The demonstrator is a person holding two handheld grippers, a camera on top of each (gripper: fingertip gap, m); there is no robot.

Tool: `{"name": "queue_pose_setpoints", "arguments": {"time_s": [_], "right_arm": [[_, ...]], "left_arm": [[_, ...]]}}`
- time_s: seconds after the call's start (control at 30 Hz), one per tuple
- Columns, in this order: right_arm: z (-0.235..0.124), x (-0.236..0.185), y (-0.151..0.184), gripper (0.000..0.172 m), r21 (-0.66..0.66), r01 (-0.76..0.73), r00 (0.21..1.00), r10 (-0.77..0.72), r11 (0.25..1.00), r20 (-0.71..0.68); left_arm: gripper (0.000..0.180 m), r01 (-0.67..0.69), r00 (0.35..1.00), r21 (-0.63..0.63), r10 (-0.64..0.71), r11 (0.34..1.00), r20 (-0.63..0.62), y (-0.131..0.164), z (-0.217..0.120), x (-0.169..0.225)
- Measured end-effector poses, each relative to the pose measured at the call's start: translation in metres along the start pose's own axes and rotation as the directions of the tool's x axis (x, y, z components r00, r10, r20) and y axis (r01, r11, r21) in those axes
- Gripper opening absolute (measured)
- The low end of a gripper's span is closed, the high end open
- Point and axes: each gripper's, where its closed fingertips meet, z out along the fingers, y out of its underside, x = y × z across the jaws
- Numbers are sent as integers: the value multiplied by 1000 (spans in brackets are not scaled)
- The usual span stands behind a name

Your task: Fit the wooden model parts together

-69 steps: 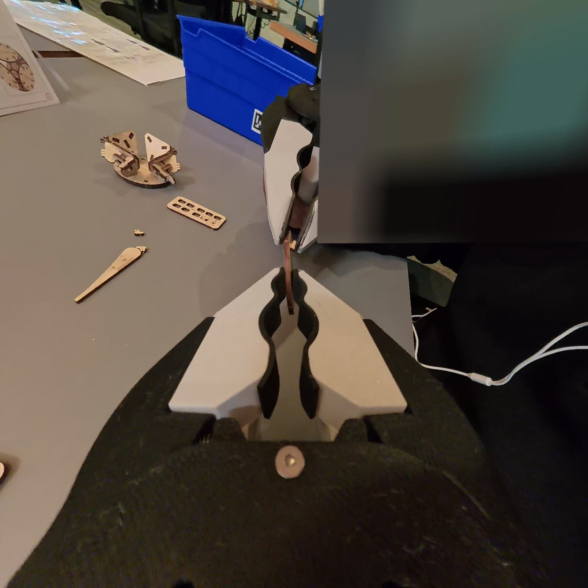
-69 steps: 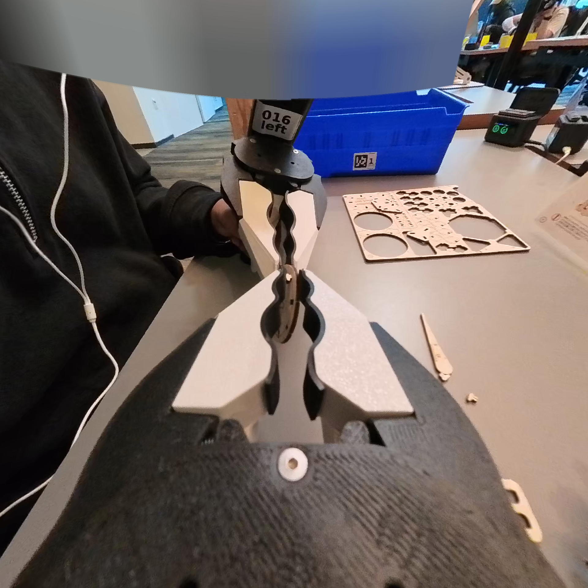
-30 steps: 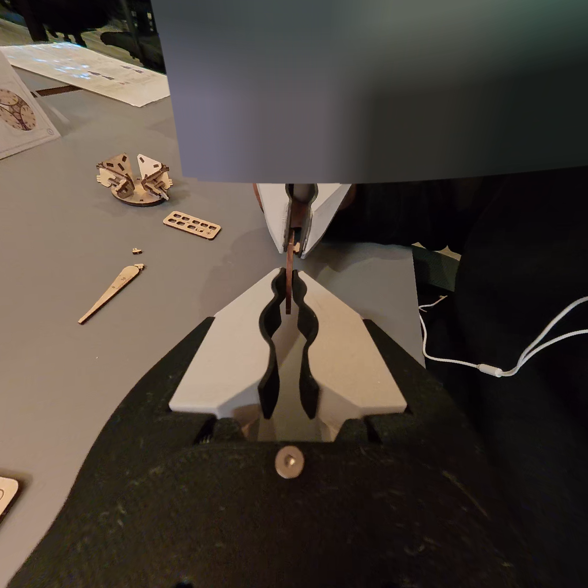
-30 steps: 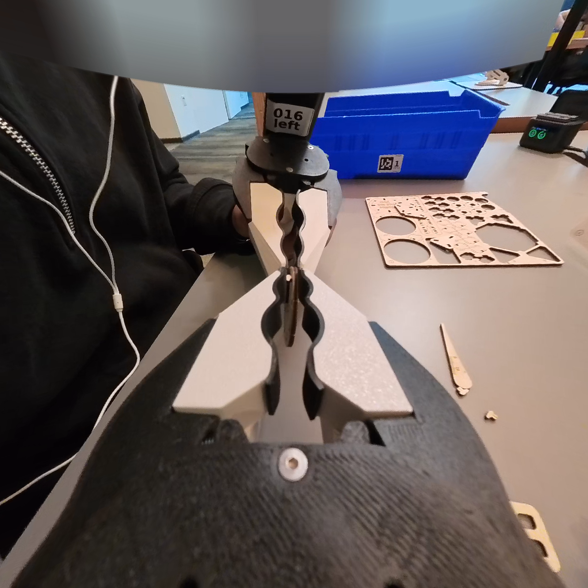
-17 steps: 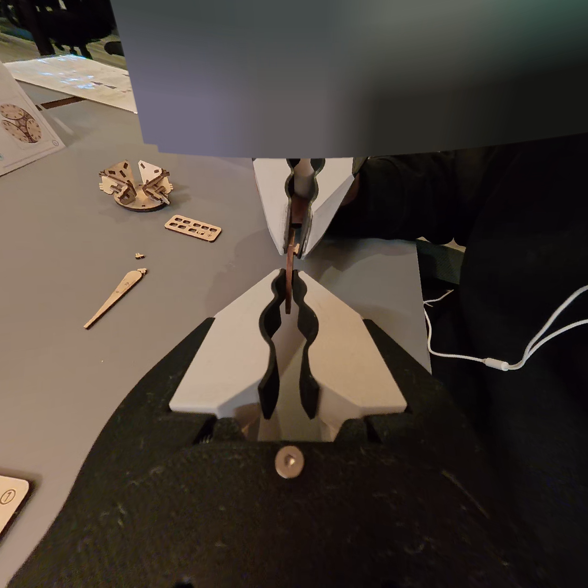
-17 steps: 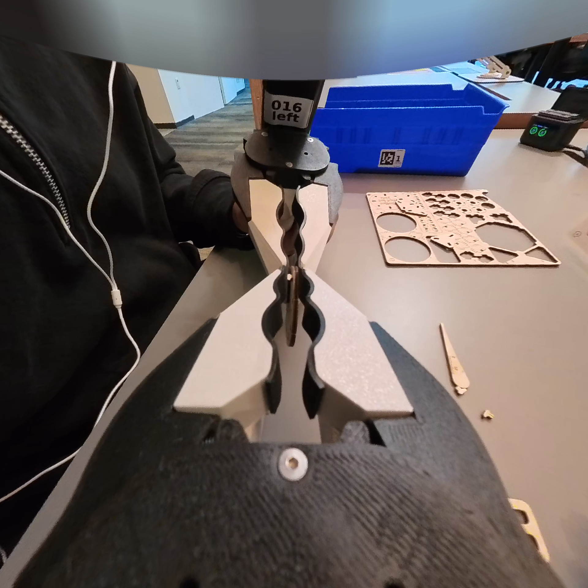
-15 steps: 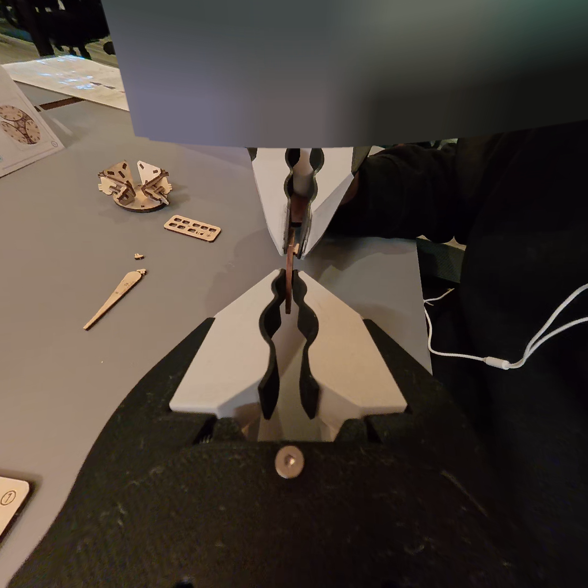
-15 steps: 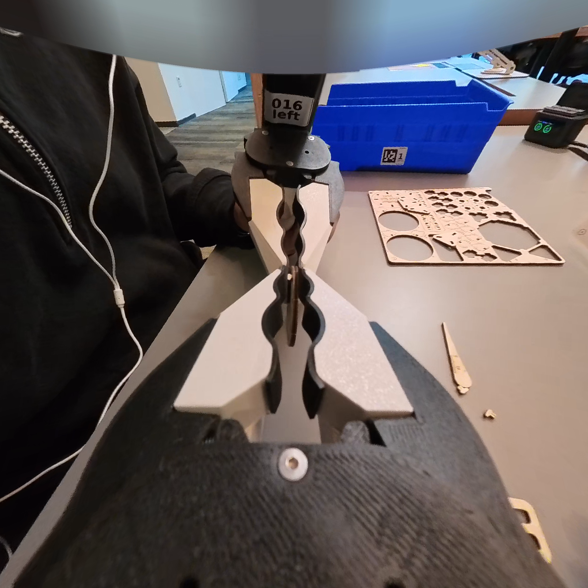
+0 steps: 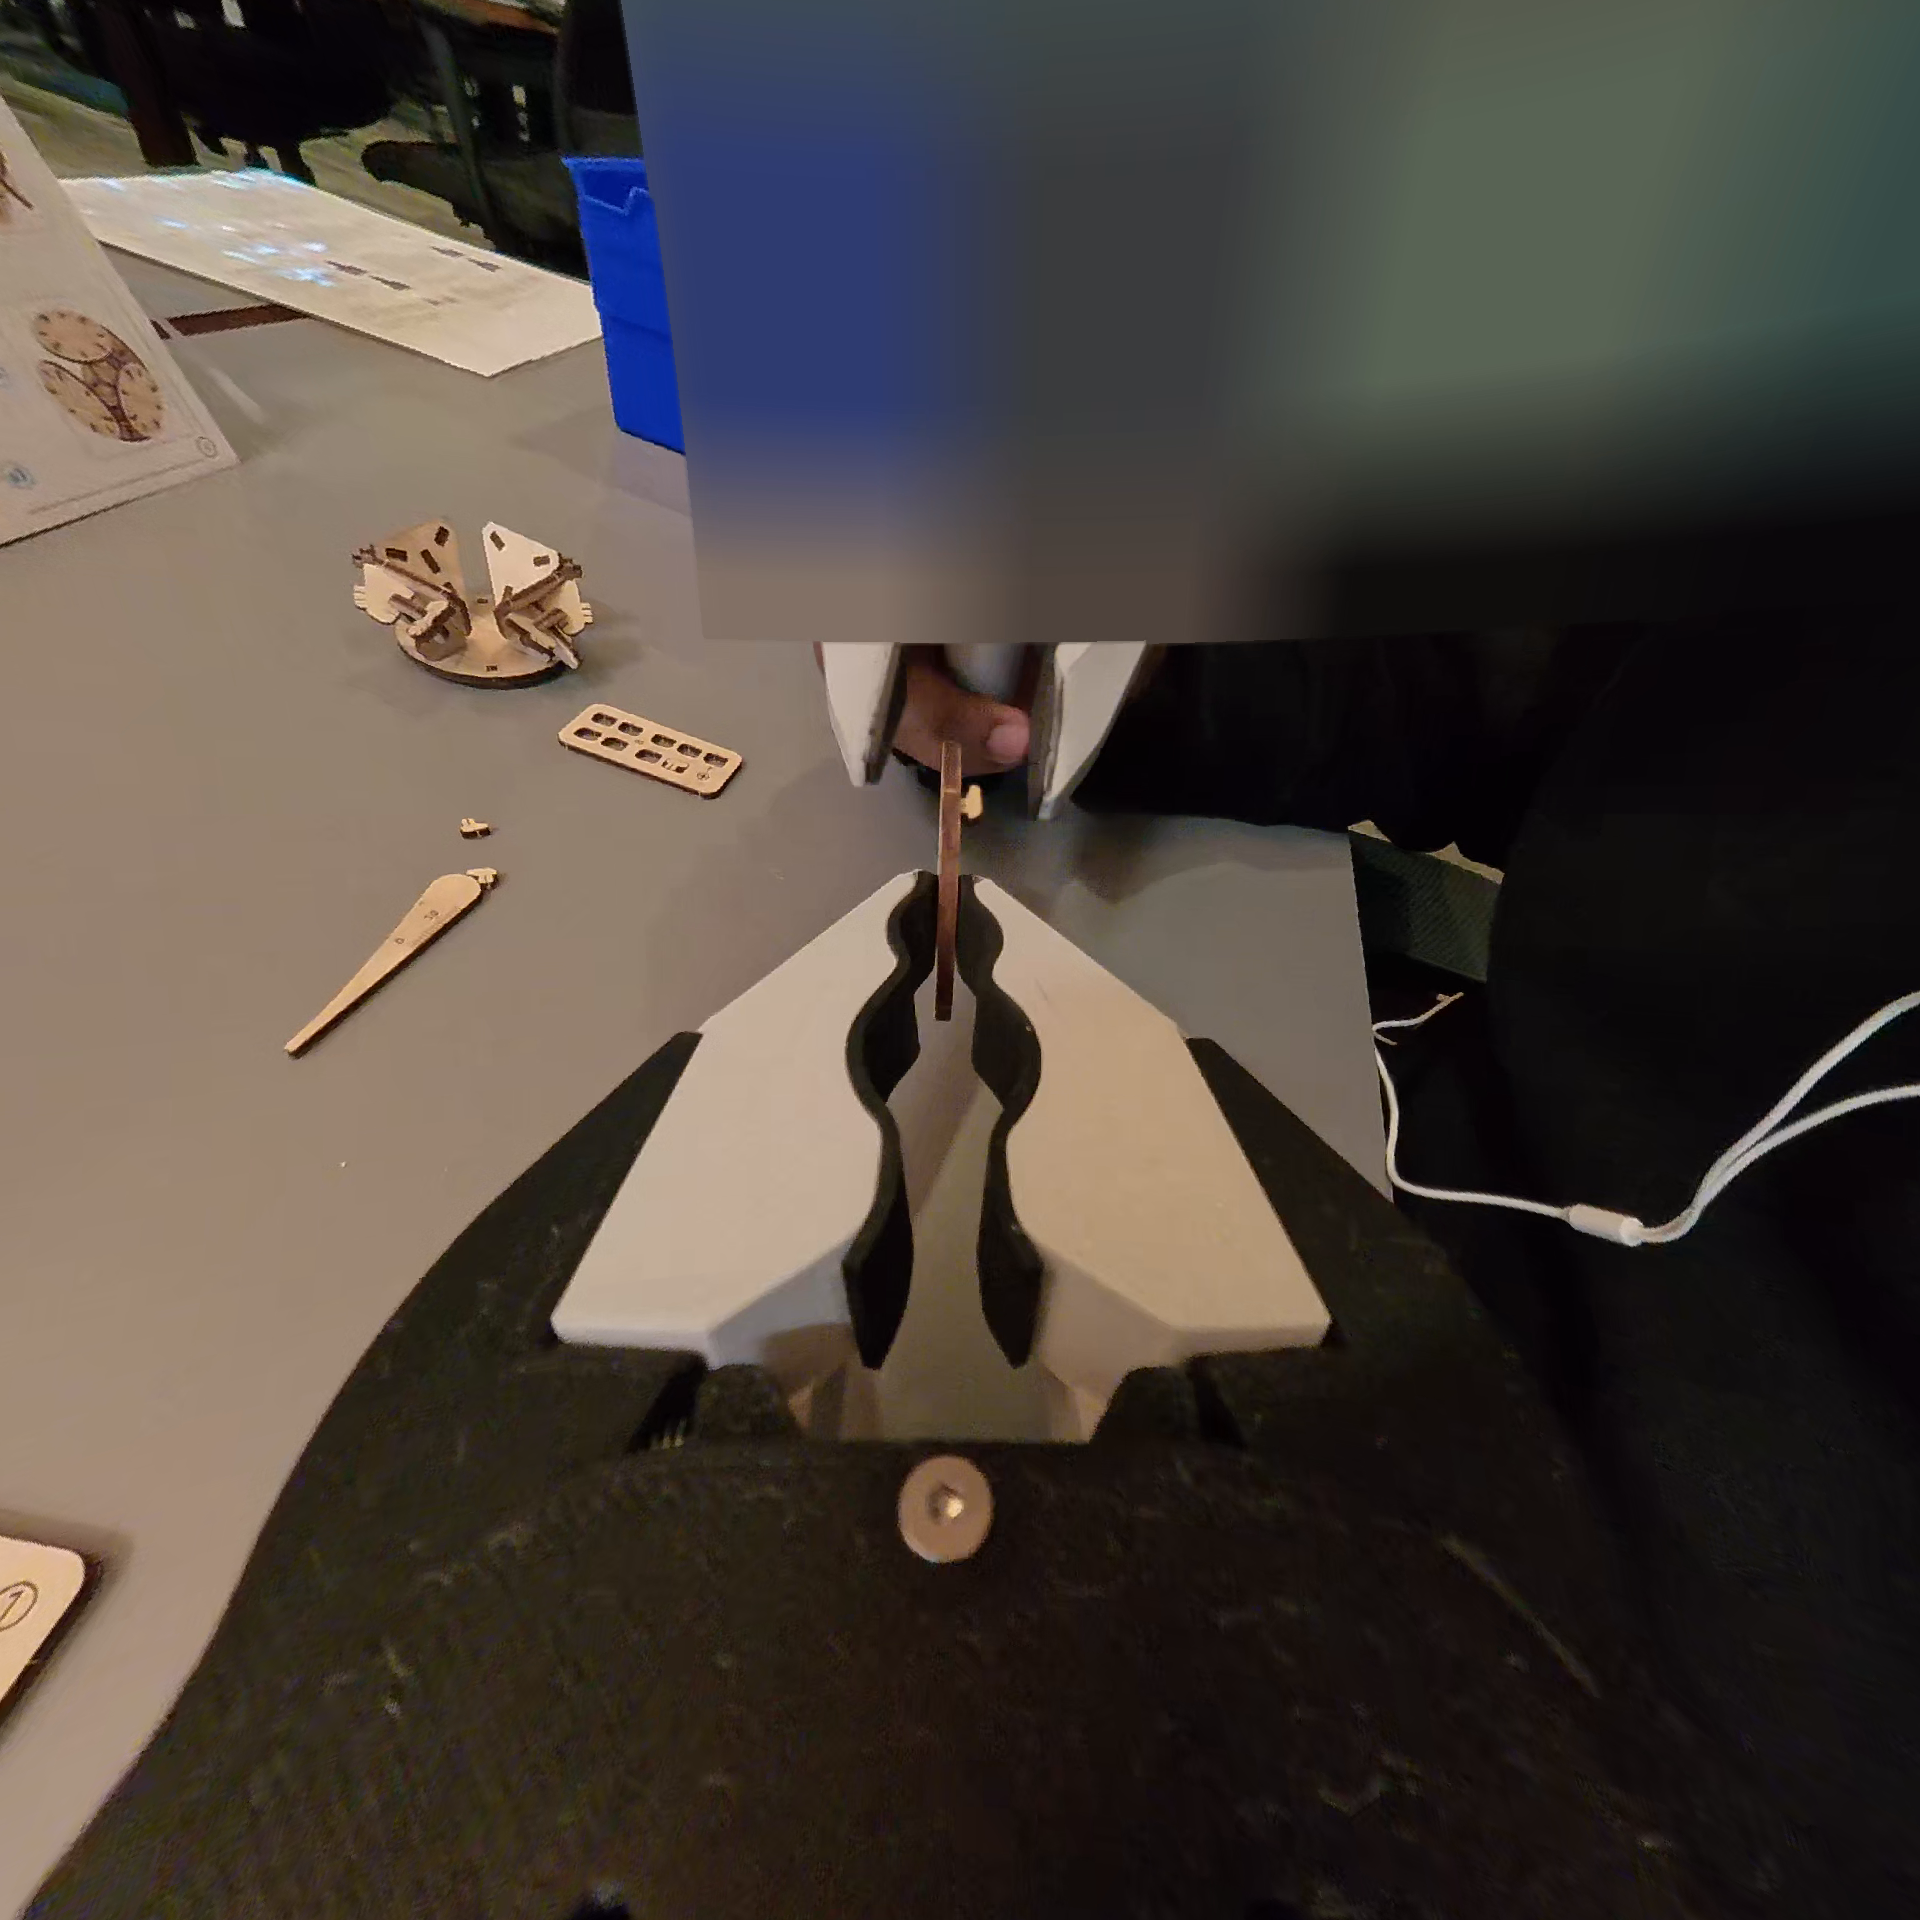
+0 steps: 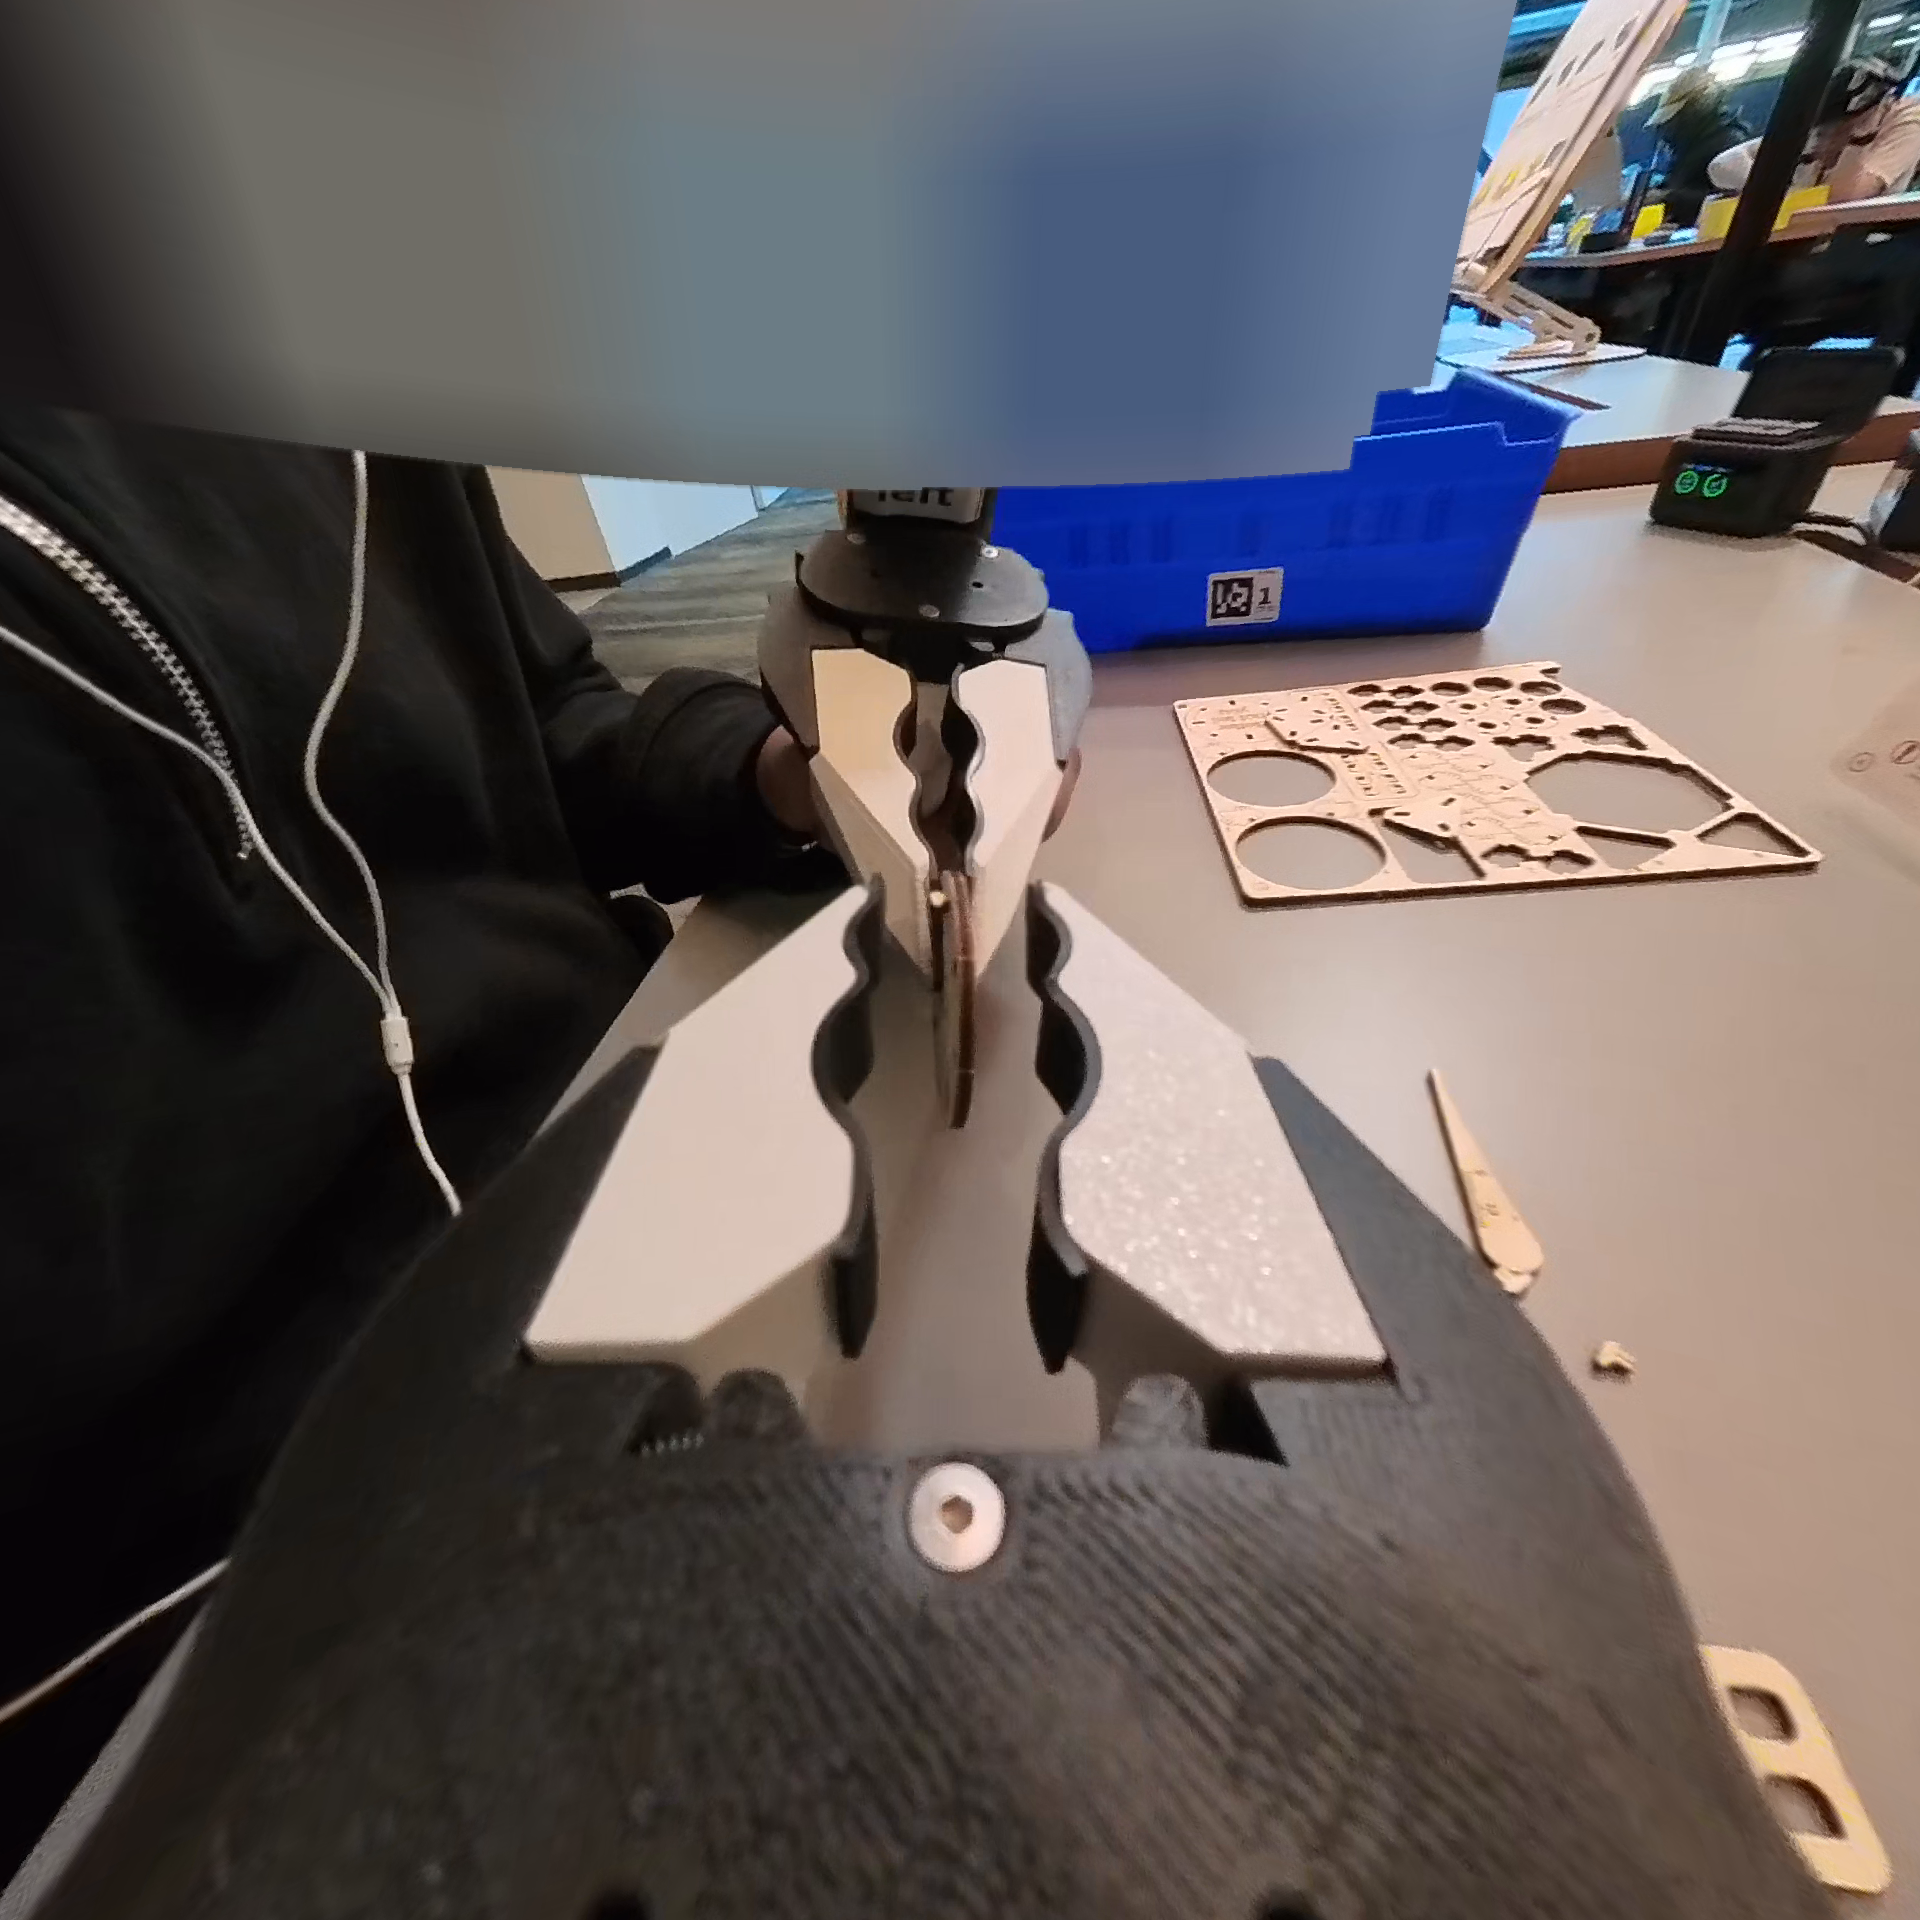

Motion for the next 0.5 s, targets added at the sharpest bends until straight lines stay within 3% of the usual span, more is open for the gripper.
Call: {"name": "queue_pose_setpoints", "arguments": {"time_s": [0.23, 0.5], "right_arm": [[2, -4, 4, 2, -31, 32, 999, -32, 999, 10], [0, -2, 2, 0, -31, 8, 1000, -8, 999, 5]], "left_arm": [[0, 22, 999, 31, -21, 999, -44, -4, -2, 5], [6, -22, 1000, 108, 23, 994, -10, -15, -6, 4]]}}
